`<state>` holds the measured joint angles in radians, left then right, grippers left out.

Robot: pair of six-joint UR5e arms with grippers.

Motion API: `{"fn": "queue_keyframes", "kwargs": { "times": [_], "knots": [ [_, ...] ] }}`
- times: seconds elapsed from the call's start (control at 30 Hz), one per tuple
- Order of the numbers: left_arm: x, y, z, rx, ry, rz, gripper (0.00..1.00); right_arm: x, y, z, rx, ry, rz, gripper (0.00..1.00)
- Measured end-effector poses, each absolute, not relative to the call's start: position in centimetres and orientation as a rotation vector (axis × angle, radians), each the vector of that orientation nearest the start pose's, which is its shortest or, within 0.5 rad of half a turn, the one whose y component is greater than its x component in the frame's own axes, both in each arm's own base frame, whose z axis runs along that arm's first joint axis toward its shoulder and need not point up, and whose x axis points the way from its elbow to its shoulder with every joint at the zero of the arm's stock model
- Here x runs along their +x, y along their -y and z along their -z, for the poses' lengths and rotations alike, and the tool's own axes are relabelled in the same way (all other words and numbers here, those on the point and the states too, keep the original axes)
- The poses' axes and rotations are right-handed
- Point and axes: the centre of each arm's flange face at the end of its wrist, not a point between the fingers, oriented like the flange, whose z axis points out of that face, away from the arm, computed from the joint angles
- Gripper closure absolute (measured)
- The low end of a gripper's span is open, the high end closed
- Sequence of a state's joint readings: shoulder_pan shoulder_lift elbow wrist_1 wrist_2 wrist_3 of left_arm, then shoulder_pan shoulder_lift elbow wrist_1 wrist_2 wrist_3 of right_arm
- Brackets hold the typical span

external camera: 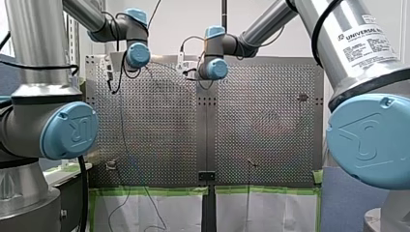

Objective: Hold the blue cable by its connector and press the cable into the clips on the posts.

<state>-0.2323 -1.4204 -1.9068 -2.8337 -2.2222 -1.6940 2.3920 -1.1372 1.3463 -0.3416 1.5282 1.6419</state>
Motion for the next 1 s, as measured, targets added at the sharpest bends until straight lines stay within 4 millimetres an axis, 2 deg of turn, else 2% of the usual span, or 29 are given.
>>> {"fn": "queue_keyframes", "kwargs": {
  "times": [0.2, 0.43, 0.7, 1.0],
  "knots": [
    [40.5, 15.0, -44.3, -0.455, -1.367, -0.170, 1.00, 59.3, 36.0, -40.0, -2.240, -0.904, 2.702, 1.00],
    [42.7, 13.1, -45.3, -0.461, -1.338, -0.157, 1.00, 59.7, 35.9, -40.9, -2.223, -0.890, 2.723, 1.00],
    [44.8, 11.0, -45.3, -0.462, -1.323, -0.134, 1.00, 59.8, 36.0, -41.1, -2.217, -0.886, 2.729, 1.00],
    [47.1, 10.1, -44.3, -0.442, -1.336, -0.114, 1.00, 59.8, 36.0, -41.2, -2.216, -0.887, 2.730, 1.00]
  ]
}}
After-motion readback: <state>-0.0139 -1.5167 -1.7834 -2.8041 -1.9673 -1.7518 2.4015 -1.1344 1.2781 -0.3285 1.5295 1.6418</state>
